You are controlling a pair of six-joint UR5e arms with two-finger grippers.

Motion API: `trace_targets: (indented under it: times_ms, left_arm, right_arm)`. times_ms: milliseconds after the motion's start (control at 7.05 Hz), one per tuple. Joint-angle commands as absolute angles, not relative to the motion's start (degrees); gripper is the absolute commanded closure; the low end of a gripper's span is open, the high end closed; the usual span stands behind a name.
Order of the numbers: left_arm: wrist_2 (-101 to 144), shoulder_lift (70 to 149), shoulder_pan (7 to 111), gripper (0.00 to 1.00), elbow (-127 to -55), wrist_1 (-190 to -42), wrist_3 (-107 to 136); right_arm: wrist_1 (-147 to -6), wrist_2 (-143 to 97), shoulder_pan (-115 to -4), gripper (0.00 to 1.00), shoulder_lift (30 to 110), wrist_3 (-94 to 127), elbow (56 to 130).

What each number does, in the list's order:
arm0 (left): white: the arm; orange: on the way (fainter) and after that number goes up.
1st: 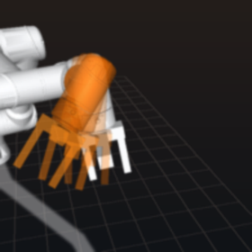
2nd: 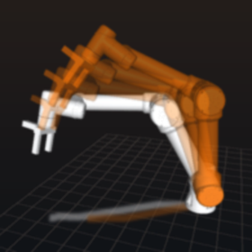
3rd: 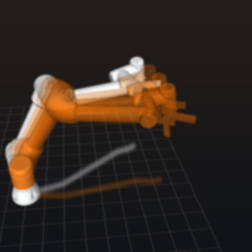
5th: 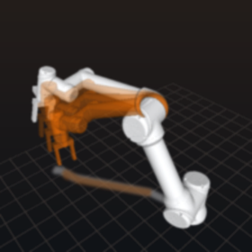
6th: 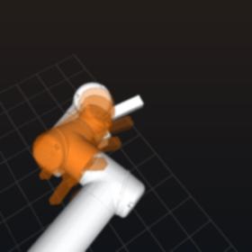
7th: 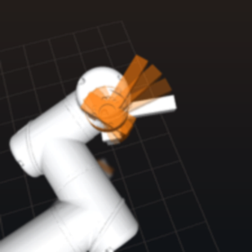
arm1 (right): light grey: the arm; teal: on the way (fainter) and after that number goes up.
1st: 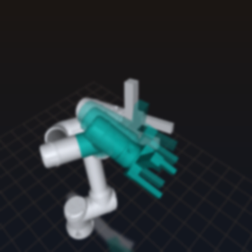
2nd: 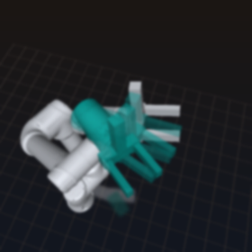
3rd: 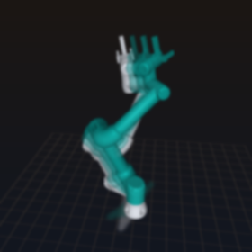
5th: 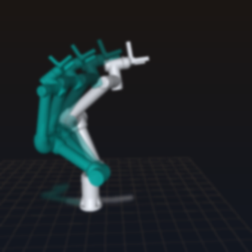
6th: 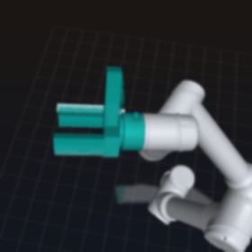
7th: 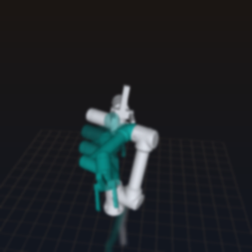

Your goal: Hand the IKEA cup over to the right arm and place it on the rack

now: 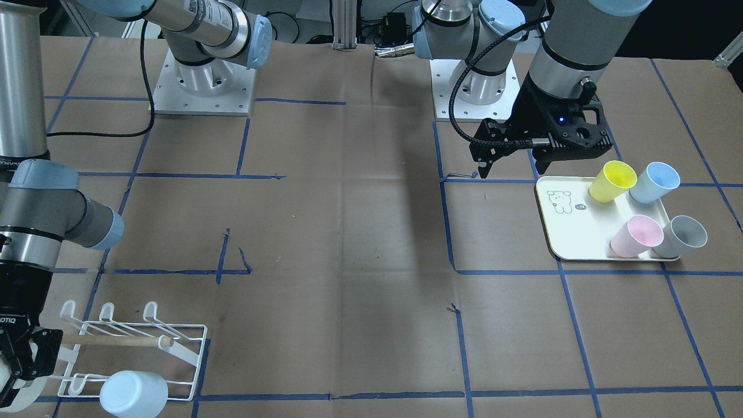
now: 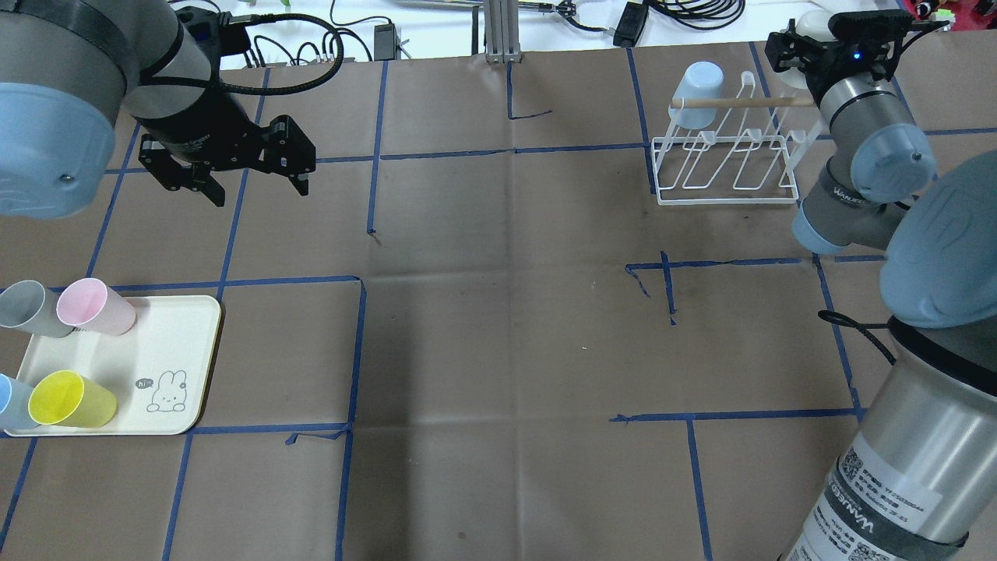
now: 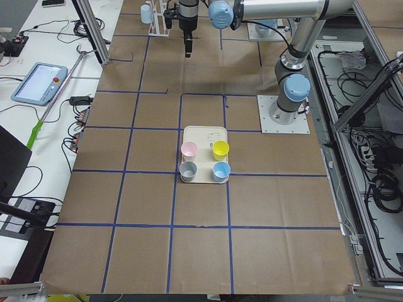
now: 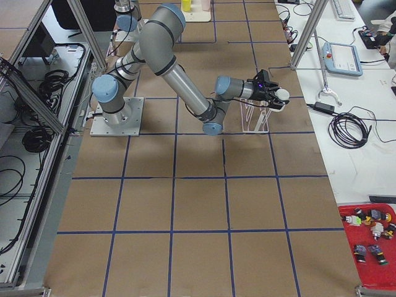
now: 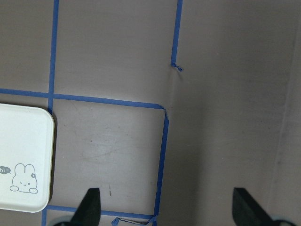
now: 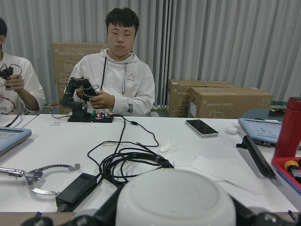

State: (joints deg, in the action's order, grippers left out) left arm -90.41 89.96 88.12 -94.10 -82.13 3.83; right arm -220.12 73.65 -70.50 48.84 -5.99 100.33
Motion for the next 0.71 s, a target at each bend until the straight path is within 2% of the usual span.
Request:
trace_targets:
  times_ms: [0, 142, 284, 567]
  left_arm:
    - [-90.4, 90.0, 88.2, 0.01, -94.1, -81.0, 3.6]
    - [-90.4, 90.0, 88.1, 0.01, -94.0, -80.7, 3.4]
    - [-90.4, 90.0, 88.1, 0.01, -94.0, -80.6, 3.3]
    - [-90.4, 89.6, 88.1, 0.01, -94.0, -80.7, 3.3]
  right_arm:
    - [-220.6, 73.7, -70.6, 0.92, 48.2, -6.3, 101.1]
    - [-220.7, 73.7, -70.6, 0.88, 48.2, -6.2, 101.7]
    - [-221.5, 73.6, -70.6, 0.65, 48.3, -6.2, 101.9]
    - [-225.1, 73.7, -70.6, 0.01, 48.7, -6.3, 102.0]
